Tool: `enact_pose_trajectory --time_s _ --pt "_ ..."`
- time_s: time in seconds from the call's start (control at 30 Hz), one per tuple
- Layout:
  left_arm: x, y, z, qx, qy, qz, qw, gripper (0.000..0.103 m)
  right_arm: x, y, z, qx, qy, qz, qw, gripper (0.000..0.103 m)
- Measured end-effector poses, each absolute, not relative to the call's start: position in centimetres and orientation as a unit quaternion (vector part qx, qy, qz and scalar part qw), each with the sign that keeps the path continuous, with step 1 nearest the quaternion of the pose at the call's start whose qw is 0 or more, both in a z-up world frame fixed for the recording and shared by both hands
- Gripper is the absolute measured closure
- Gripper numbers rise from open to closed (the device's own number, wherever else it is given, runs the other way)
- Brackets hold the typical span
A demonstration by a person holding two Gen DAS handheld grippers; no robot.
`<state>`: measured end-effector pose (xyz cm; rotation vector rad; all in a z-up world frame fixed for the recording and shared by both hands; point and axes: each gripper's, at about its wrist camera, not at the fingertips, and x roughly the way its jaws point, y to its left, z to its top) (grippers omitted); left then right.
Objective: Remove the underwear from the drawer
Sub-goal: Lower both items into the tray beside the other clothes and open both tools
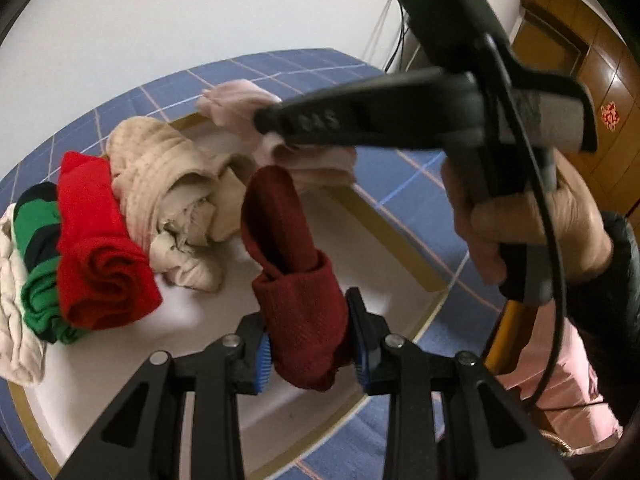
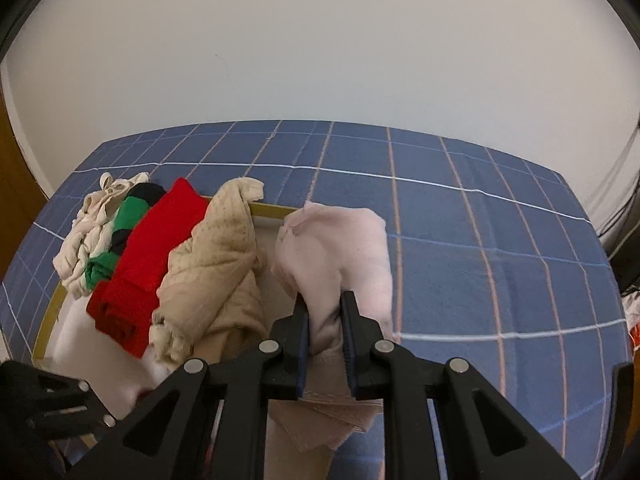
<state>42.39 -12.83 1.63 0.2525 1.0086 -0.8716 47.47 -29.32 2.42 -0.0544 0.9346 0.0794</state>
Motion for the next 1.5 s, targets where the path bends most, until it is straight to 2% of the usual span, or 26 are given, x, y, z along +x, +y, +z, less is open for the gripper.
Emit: enact_pose_trajectory --time_s 0.4,0.6,0.67,0.7,0.73,0.8,0.9,0.93,1.2,1.5 --pt "44.3 -14.1 0.4 0.078 0.499 -0.387 0.771 0.067 50.7 -30.4 -0.4 0.047 0.487 0.089 0.868 0.087" --pt "45.4 -14.9 0.6 0.064 0.508 -0.372 0.774 0.065 50.6 -29.4 -0.6 0.012 0.489 0.095 0.867 0.085" --pt "45.2 -14.9 0.6 0.062 0.506 -0.369 0.777 0.060 50.5 -29.8 -0.4 0.035 0.488 0.108 0.865 0.082" --pt "44.9 -14.9 0.6 0.063 0.505 -0.366 0.779 0.047 50.4 -30.0 -0.4 0.048 0.489 0.112 0.864 0.080" --pt "44.7 -14.8 0.6 0.068 0.506 -0.357 0.782 0.028 50.2 -30.3 -0.2 0.065 0.490 0.115 0.862 0.078" --pt "43.9 -14.8 0.6 0.079 0.504 -0.333 0.793 0.018 49.5 -31.0 0.3 0.101 0.485 0.124 0.860 0.067" --pt "42.6 -14.4 1.0 0.080 0.491 -0.328 0.803 0.018 47.6 -31.5 1.7 0.131 0.454 0.135 0.871 0.047" --pt "42.3 -14.2 1.2 0.077 0.486 -0.323 0.808 0.017 47.0 -31.8 2.2 0.138 0.443 0.135 0.875 0.045" --pt "40.6 -12.4 1.6 0.046 0.483 -0.271 0.831 0.014 41.4 -32.7 4.1 0.153 0.409 0.095 0.895 0.045" --pt "37.2 -9.7 1.9 0.078 0.435 -0.205 0.873 0.014 35.3 -31.1 4.0 0.147 0.388 0.086 0.906 0.045"
